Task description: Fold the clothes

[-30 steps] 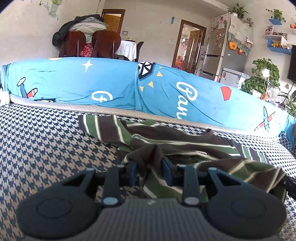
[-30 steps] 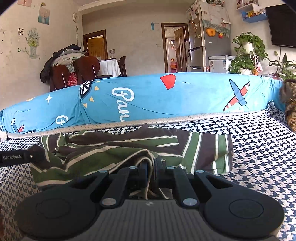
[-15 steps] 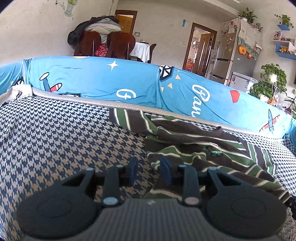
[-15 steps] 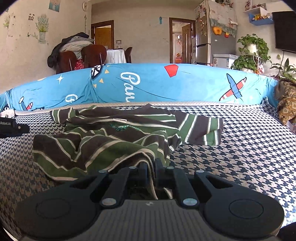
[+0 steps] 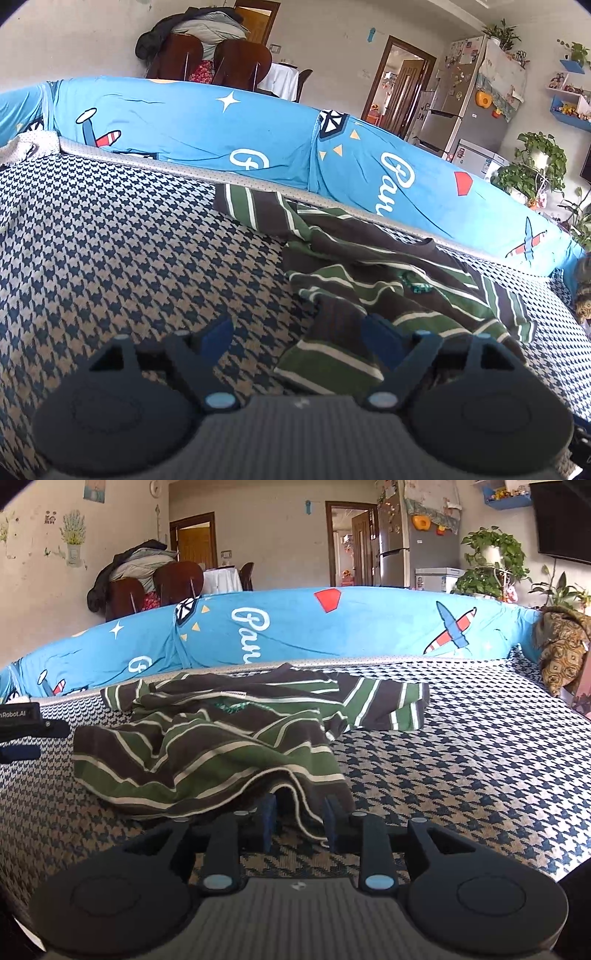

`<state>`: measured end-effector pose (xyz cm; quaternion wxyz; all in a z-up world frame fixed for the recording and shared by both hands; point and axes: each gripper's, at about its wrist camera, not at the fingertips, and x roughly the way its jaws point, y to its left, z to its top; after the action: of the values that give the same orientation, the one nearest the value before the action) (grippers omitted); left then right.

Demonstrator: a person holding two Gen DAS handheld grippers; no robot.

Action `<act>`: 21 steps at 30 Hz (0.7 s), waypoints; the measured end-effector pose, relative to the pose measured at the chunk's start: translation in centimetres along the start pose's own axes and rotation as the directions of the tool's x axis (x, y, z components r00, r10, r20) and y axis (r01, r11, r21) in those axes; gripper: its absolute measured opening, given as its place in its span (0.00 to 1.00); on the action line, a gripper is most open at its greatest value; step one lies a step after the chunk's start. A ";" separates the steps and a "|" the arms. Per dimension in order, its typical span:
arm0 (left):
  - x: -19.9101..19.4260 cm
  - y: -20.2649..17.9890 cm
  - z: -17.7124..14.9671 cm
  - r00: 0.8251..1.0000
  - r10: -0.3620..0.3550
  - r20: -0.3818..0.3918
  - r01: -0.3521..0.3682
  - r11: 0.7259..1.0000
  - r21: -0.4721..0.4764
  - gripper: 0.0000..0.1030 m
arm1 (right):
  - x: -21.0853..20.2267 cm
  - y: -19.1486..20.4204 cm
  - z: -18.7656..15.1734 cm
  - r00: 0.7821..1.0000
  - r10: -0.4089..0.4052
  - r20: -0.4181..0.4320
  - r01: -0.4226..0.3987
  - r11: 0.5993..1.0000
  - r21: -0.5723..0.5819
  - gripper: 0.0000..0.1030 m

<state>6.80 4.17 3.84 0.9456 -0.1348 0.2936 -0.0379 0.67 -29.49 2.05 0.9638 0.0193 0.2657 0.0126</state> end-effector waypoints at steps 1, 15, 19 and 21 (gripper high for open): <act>0.0 0.1 0.0 1.000 -0.002 0.002 0.002 1.000 -0.007 0.84 | -0.2 -0.3 0.0 1.000 -0.016 0.009 0.016 1.000 0.010 0.29; 2.3 -0.6 -1.0 0.995 -0.086 -0.056 0.083 0.995 -0.054 0.98 | 2.8 -2.7 -1.0 0.994 -0.058 -0.090 0.069 0.990 0.122 0.54; 3.3 -1.0 -1.3 0.992 -0.106 -0.067 0.101 0.992 -0.071 1.00 | 4.3 -2.6 -1.3 0.991 -0.063 -0.120 0.079 0.988 0.130 0.55; 3.9 -1.2 -1.4 0.990 -0.116 -0.076 0.110 0.991 -0.082 1.00 | 4.7 -2.4 -1.3 0.992 -0.075 -0.105 0.087 0.990 0.112 0.56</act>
<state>9.29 2.13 0.94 0.9234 -0.1864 0.3245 -0.0855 4.06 -31.66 -1.54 0.9462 0.0642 0.3146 -0.0411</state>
